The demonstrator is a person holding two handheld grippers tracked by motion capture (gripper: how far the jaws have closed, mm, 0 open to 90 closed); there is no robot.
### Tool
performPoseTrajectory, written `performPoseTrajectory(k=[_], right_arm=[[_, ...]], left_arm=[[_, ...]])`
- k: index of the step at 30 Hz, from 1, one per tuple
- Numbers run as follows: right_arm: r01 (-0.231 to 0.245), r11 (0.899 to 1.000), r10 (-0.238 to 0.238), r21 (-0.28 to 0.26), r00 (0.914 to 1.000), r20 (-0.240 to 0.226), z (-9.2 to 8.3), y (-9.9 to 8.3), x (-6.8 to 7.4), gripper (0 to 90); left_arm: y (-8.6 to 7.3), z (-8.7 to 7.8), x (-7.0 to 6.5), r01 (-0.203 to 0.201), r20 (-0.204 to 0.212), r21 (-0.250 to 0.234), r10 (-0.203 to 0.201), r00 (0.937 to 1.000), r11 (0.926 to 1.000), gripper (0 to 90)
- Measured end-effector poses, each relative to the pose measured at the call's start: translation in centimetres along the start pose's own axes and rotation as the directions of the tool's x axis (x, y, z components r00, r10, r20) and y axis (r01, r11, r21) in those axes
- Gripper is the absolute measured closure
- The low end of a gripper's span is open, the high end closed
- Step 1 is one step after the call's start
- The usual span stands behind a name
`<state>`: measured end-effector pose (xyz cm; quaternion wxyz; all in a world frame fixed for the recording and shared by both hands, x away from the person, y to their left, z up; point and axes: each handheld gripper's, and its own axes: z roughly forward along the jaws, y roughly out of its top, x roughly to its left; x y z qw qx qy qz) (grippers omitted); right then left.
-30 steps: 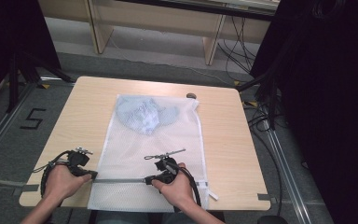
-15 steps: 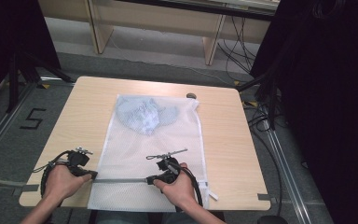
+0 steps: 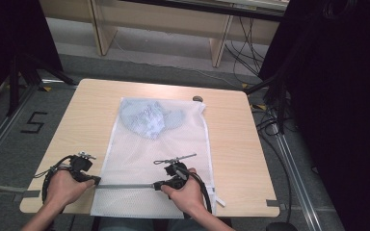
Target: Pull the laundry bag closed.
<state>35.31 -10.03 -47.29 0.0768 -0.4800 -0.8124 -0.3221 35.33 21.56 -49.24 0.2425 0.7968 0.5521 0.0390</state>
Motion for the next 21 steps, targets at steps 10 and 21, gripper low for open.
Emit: performPoseTrajectory(k=[10,21], right_arm=[[-0.026,1.0,0.026,-0.002,0.9997,0.001,-0.35,-0.13,-0.03,86.9],[-0.032,0.999,0.032,0.001,0.9994,0.014,-0.85,-0.31,-0.47,86.9]], left_arm=[[0.01,0.0,-0.01,-0.007,-0.004,0.001,0.007,1.0,1.0,90.0],[0.02,0.0,0.0,0.0,0.0,0.002,0.0,1.0,1.0,90.0]])
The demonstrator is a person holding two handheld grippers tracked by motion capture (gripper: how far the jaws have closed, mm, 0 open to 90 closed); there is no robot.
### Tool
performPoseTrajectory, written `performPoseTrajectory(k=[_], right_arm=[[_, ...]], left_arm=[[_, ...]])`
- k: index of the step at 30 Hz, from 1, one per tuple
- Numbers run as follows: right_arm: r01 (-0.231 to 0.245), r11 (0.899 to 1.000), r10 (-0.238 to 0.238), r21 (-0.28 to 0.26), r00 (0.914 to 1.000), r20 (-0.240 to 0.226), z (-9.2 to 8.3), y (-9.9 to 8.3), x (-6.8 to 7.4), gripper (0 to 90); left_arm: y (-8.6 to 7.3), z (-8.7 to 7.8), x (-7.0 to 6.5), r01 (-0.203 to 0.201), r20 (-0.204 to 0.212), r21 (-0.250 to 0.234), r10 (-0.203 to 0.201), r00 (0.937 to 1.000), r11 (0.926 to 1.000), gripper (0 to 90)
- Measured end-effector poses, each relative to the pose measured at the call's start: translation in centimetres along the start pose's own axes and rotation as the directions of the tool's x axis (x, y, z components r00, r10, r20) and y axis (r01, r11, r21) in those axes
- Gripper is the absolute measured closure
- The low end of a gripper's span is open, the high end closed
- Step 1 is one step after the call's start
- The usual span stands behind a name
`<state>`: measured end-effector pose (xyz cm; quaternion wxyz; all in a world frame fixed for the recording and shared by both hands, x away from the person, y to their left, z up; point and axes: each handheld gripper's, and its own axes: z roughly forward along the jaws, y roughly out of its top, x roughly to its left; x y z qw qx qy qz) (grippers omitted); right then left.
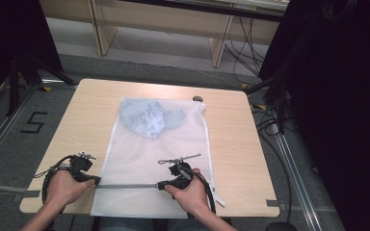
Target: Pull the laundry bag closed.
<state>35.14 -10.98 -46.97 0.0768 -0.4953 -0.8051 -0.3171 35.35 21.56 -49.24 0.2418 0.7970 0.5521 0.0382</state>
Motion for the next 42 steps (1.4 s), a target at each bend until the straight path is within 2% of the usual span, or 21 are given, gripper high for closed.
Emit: performPoseTrajectory(k=[1,4,10,11,12,14,15,20,21,22,23,24,27,28,29,35,38,39,40,41,42], right_arm=[[0.02,1.0,-0.02,-0.009,0.9998,-0.002,0.0,0.0,-0.2,86.9],[0.009,1.0,-0.009,0.002,1.0,-0.004,-0.1,-0.1,-0.2,86.9],[0.032,0.999,-0.032,-0.017,0.9994,0.008,-0.2,-0.1,-0.6,86.9],[0.004,1.0,-0.004,-0.012,1.0,0.006,-0.3,-0.2,-0.4,86.9],[0.005,1.0,-0.005,-0.008,0.9999,0.013,-0.4,-0.2,-0.5,86.9],[-0.032,0.999,0.032,0.004,0.9995,-0.001,-0.5,-0.2,-0.2,86.9],[0.016,1.0,-0.016,-0.005,0.9998,0.008,-0.4,-0.2,-0.6,86.9],[0.021,1.0,-0.021,-0.016,0.9997,0.015,-0.5,-0.2,-0.8,86.9],[0.013,1.0,-0.013,-0.001,0.9998,0.011,-0.6,-0.2,-0.8,86.9],[-0.034,0.999,0.034,0.001,0.9994,0.007,-0.7,-0.3,-0.5,86.9],[0.005,1.0,-0.005,-0.013,0.9998,0.02,-0.6,-0.3,-0.8,86.8],[0.018,1.0,-0.018,-0.018,0.9997,0.014,-0.7,-0.3,-0.9,86.9],[0.015,1.0,-0.014,-0.017,0.9998,0.016,-0.7,-0.3,-0.9,86.9],[0.019,1.0,-0.019,-0.011,0.9998,0.005,-0.8,-0.3,-1.0,86.9],[0.01,1.0,-0.01,-0.008,0.9998,0.015,-0.8,-0.4,-1.0,86.9],[0.009,1.0,-0.008,-0.007,0.9998,0.018,-0.9,-0.6,-1.1,86.9],[0.008,1.0,-0.008,-0.009,0.9998,0.019,-1.0,-0.5,-1.1,86.9],[0.008,1.0,-0.008,-0.009,0.9998,0.019,-1.0,-0.5,-1.1,86.9],[-0.001,1.0,0.001,-0.007,0.9999,0.013,-1.0,-0.6,-1.1,86.9],[0.013,1.0,-0.013,-0.006,0.9998,0.012,-1.1,-0.6,-1.3,86.9],[0.005,1.0,-0.005,-0.009,0.9997,0.023,-1.1,-0.6,-1.2,86.9]], left_arm=[[0.0,0.0,0.0,0.0,0.0,0.0,0.0,1.0,1.0,90.0],[0.0,0.0,0.0,0.0,-0.001,0.0,0.0,1.0,1.0,90.0],[0.0,0.0,0.0,-0.001,-0.002,-0.002,0.001,1.0,1.0,90.0],[0.0,0.0,0.0,-0.006,-0.003,0.002,0.006,1.0,1.0,90.0],[0.0,0.0,0.0,-0.002,-0.002,0.0,0.002,1.0,1.0,90.0],[0.0,0.0,0.0,-0.006,-0.003,0.002,0.006,1.0,1.0,90.0],[0.0,0.0,0.0,-0.005,-0.002,0.001,0.005,1.0,1.0,90.0],[0.0,0.0,0.0,0.0,-0.001,0.0,0.0,1.0,1.0,90.0],[0.0,0.0,0.0,-0.001,-0.001,0.001,0.001,1.0,1.0,90.0],[0.0,0.0,0.0,-0.004,-0.002,0.002,0.004,1.0,1.0,90.0],[0.0,0.0,0.0,-0.004,-0.003,0.003,0.004,1.0,1.0,90.0],[0.0,0.0,0.0,-0.005,-0.004,0.003,0.005,1.0,1.0,90.0],[0.0,0.0,0.0,-0.007,-0.002,0.0,0.007,1.0,1.0,90.0],[0.0,0.0,0.1,-0.022,-0.004,0.001,0.022,0.9998,0.9998,90.0],[0.0,0.0,0.0,-0.001,-0.005,0.001,0.001,1.0,1.0,90.0],[0.0,0.0,0.0,-0.013,-0.002,0.001,0.013,0.9999,0.9999,90.0],[0.0,0.0,0.0,-0.005,-0.003,0.002,0.005,1.0,1.0,90.0],[0.0,0.0,0.1,-0.022,-0.002,0.001,0.022,0.9998,0.9998,90.0],[0.0,0.0,0.1,-0.017,-0.004,0.002,0.017,0.9999,0.9999,90.0],[0.0,0.0,0.0,-0.008,-0.002,0.001,0.008,1.0,1.0,90.0],[0.0,0.0,0.1,-0.021,-0.003,0.001,0.021,0.9998,0.9998,90.0]])
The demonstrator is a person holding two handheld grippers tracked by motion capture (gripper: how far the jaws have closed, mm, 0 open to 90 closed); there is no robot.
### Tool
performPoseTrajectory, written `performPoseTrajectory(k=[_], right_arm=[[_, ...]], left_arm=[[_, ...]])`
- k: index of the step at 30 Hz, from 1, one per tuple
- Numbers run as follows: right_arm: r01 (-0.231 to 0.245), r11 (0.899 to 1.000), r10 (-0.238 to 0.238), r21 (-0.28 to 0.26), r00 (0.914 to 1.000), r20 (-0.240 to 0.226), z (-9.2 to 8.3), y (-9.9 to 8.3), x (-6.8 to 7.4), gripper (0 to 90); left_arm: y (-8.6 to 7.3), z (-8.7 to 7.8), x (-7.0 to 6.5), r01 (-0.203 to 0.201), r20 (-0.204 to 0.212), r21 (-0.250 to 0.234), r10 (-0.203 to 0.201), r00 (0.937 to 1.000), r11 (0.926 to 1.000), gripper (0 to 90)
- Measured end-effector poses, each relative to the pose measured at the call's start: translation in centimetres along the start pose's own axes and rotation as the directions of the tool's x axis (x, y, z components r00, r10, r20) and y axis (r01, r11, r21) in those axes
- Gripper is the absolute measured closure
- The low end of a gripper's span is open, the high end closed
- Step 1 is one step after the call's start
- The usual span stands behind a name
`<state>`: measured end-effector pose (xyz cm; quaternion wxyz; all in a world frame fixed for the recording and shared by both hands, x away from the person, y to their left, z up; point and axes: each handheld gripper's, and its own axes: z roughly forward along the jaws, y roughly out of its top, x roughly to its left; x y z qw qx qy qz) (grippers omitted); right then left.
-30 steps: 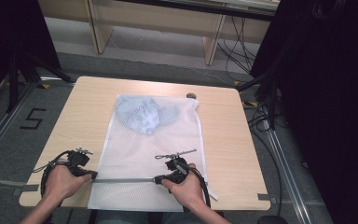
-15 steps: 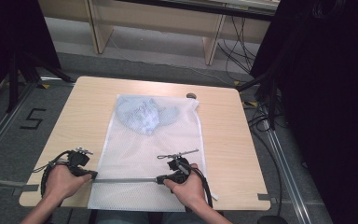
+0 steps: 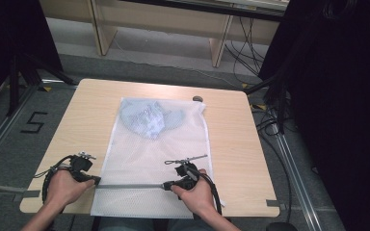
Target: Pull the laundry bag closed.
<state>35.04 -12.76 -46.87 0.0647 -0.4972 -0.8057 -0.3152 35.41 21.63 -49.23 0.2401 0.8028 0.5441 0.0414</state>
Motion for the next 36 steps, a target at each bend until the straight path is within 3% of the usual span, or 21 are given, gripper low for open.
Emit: performPoseTrajectory(k=[3,4,6,7,12,13,15,19,20,25,27,29,31,35,36], right_arm=[[-0.013,1.0,0.013,-0.002,0.9999,0.003,-0.1,0.0,0.0,86.9],[0.017,1.0,-0.017,-0.001,0.9999,-0.003,-0.2,-0.1,-0.3,86.9],[-0.001,1.0,0.001,-0.006,1.0,0.0,-0.2,-0.1,-0.2,86.9],[0.013,1.0,-0.013,-0.013,0.9999,-0.005,-0.1,-0.1,-0.4,86.8],[0.013,1.0,-0.013,-0.011,0.9999,-0.006,-0.4,-0.2,-0.6,86.9],[0.016,1.0,-0.016,-0.016,0.9999,0.004,-0.5,-0.2,-0.6,86.9],[-0.008,1.0,0.008,-0.007,1.0,0.003,-0.7,-0.2,-0.7,86.8],[0.014,1.0,-0.014,-0.014,0.9999,0.006,-0.9,-0.2,-0.9,86.9],[-0.004,1.0,0.004,-0.004,1.0,-0.001,-0.9,-0.2,-0.9,86.9],[-0.002,1.0,0.002,-0.007,1.0,0.008,-1.1,-0.4,-1.0,86.8],[0.007,1.0,-0.007,-0.002,0.9999,0.01,-1.1,-0.5,-1.2,86.9],[-0.001,1.0,0.001,0.002,1.0,0.008,-1.2,-0.5,-1.1,86.9],[-0.009,1.0,0.009,0.0,0.9999,0.012,-1.2,-0.5,-1.2,86.8],[-0.018,1.0,0.018,-0.007,0.9995,0.026,-1.3,-0.5,-1.3,86.8],[-0.017,1.0,0.017,-0.002,0.9999,0.001,-1.3,-0.6,-1.4,86.9]], left_arm=[[0.0,0.0,-0.1,0.016,0.0,0.0,-0.016,0.9999,0.9999,90.0],[0.0,0.0,-0.1,0.016,0.0,0.001,-0.016,0.9999,0.9999,90.0],[0.0,0.0,0.0,0.003,0.001,0.001,-0.003,1.0,1.0,90.0],[0.0,0.0,-0.1,0.019,0.0,0.0,-0.019,0.9998,0.9998,90.0],[0.0,0.0,0.0,0.002,0.0,-0.001,-0.002,1.0,1.0,90.0],[0.0,0.0,-0.1,0.013,-0.002,0.002,-0.013,0.9999,0.9999,90.0],[0.0,0.0,-0.1,0.008,0.0,-0.001,-0.008,1.0,1.0,90.0],[0.0,0.0,-0.1,0.014,-0.002,0.001,-0.014,0.9999,0.9999,90.0],[0.0,0.0,-0.1,0.013,-0.002,0.0,-0.013,0.9999,0.9999,90.0],[0.0,0.0,-0.1,0.015,-0.002,-0.001,-0.015,0.9999,0.9999,90.0],[0.0,0.0,0.0,-0.003,-0.001,-0.001,0.003,1.0,1.0,90.0],[0.0,0.0,-0.1,0.014,-0.001,-0.001,-0.014,0.9999,0.9999,90.0],[0.0,0.0,0.0,0.0,0.0,0.0,0.0,1.0,1.0,90.0],[0.0,0.0,-0.1,0.013,0.0,-0.001,-0.013,0.9999,0.9999,90.0],[0.0,0.0,-0.1,0.008,0.0,-0.002,-0.008,1.0,1.0,90.0]])
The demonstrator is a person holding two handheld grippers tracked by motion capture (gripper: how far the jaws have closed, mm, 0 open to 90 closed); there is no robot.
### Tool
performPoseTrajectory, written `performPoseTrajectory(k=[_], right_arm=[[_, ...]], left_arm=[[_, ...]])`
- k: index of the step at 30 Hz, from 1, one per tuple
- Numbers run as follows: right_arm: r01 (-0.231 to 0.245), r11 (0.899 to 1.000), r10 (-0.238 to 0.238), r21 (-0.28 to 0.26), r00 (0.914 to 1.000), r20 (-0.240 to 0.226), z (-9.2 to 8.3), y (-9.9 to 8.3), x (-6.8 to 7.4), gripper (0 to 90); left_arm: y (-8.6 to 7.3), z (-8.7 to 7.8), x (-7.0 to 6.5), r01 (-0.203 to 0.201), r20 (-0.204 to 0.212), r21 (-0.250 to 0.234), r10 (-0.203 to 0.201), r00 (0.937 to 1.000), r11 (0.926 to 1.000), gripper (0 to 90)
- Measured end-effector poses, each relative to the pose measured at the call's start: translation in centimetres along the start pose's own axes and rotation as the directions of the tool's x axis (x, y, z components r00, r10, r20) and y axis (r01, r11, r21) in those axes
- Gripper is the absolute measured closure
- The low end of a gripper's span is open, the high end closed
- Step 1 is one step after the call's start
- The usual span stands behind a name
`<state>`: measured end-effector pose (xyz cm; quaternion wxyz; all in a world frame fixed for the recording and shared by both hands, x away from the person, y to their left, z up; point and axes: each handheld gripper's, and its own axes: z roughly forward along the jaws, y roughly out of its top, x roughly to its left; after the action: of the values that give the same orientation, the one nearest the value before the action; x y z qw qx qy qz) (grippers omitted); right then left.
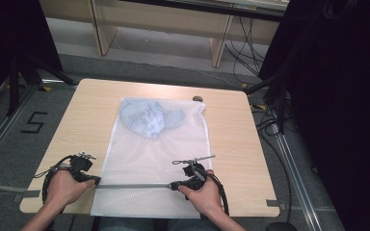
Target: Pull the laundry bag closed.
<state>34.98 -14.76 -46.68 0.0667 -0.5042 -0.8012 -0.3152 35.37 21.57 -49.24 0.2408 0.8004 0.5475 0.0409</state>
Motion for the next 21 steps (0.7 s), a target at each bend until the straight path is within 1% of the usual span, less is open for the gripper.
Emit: performPoseTrajectory(k=[1,2,3,6,7,8,9,10,11,13,14,15,17,18,19,20,21], right_arm=[[-0.005,1.0,0.005,-0.002,1.0,0.008,-0.05,-0.01,0.07,86.9],[0.006,1.0,-0.006,0.005,0.9999,0.009,-0.1,-0.06,0.07,86.8],[0.011,1.0,-0.011,-0.003,0.9999,0.012,-0.09,-0.04,0.02,86.9],[0.013,1.0,-0.013,-0.001,0.9998,0.012,-0.13,-0.06,0.0,86.9],[0.004,1.0,-0.004,0.002,0.9999,0.011,-0.18,-0.09,0.09,86.9],[-0.03,0.999,0.03,0.014,0.9996,-0.001,-0.28,-0.13,0.28,86.8],[-0.01,1.0,0.01,0.01,0.9999,0.003,-0.35,-0.14,0.09,86.9],[-0.01,1.0,0.01,0.01,0.9999,0.003,-0.35,-0.14,0.09,86.9],[0.018,1.0,-0.018,0.001,0.9996,0.02,-0.41,-0.17,-0.24,86.9],[0.018,1.0,-0.018,-0.007,0.9997,0.015,-0.39,-0.16,-0.27,86.8],[0.003,1.0,-0.003,0.003,0.9998,0.02,-0.52,-0.19,-0.24,86.9],[0.013,1.0,-0.013,0.004,0.9997,0.019,-0.55,-0.22,-0.32,86.9],[0.012,1.0,-0.012,0.001,0.9997,0.019,-0.57,-0.23,-0.35,86.9],[0.015,1.0,-0.014,-0.01,0.9997,0.021,-0.5,-0.22,-0.38,86.9],[0.019,1.0,-0.019,-0.005,0.9997,0.016,-0.56,-0.24,-0.4,86.9],[0.018,1.0,-0.018,-0.004,0.9996,0.02,-0.57,-0.24,-0.38,86.8],[0.016,1.0,-0.016,-0.002,0.9998,0.012,-0.56,-0.25,-0.42,86.9]], left_arm=[[-0.01,-0.02,-0.06,0.007,-0.002,0.002,-0.007,1.0,1.0,90.0],[-0.01,-0.02,-0.05,0.005,-0.003,0.002,-0.005,1.0,1.0,90.0],[-0.01,-0.02,-0.06,0.006,-0.002,0.002,-0.006,1.0,1.0,90.0],[-0.02,-0.02,-0.05,0.005,-0.002,0.001,-0.005,1.0,1.0,90.0],[-0.02,-0.01,-0.05,0.006,-0.002,0.001,-0.006,1.0,1.0,90.0],[-0.01,-0.02,-0.05,0.005,-0.002,0.001,-0.005,1.0,1.0,90.0],[-0.01,-0.02,-0.06,0.006,-0.002,0.002,-0.006,1.0,1.0,90.0],[-0.01,-0.02,-0.06,0.006,-0.002,0.002,-0.006,1.0,1.0,90.0],[-0.01,-0.01,-0.06,0.006,-0.002,0.002,-0.006,1.0,1.0,90.0],[0.0,-0.02,-0.05,0.004,-0.002,0.002,-0.004,1.0,1.0,90.0],[-0.01,-0.02,-0.06,0.005,-0.003,0.002,-0.005,1.0,1.0,90.0],[-0.01,-0.02,-0.06,0.005,-0.003,0.002,-0.005,1.0,1.0,90.0],[-0.01,-0.01,-0.06,0.006,-0.002,0.002,-0.006,1.0,1.0,90.0],[-0.01,-0.01,-0.06,0.003,-0.003,0.002,-0.003,1.0,1.0,90.0],[0.0,-0.02,-0.05,0.002,-0.002,0.003,-0.002,1.0,1.0,90.0],[-0.01,-0.02,-0.05,0.005,-0.002,0.003,-0.005,1.0,1.0,90.0],[-0.02,-0.01,-0.04,0.004,-0.002,0.001,-0.004,1.0,1.0,90.0]])
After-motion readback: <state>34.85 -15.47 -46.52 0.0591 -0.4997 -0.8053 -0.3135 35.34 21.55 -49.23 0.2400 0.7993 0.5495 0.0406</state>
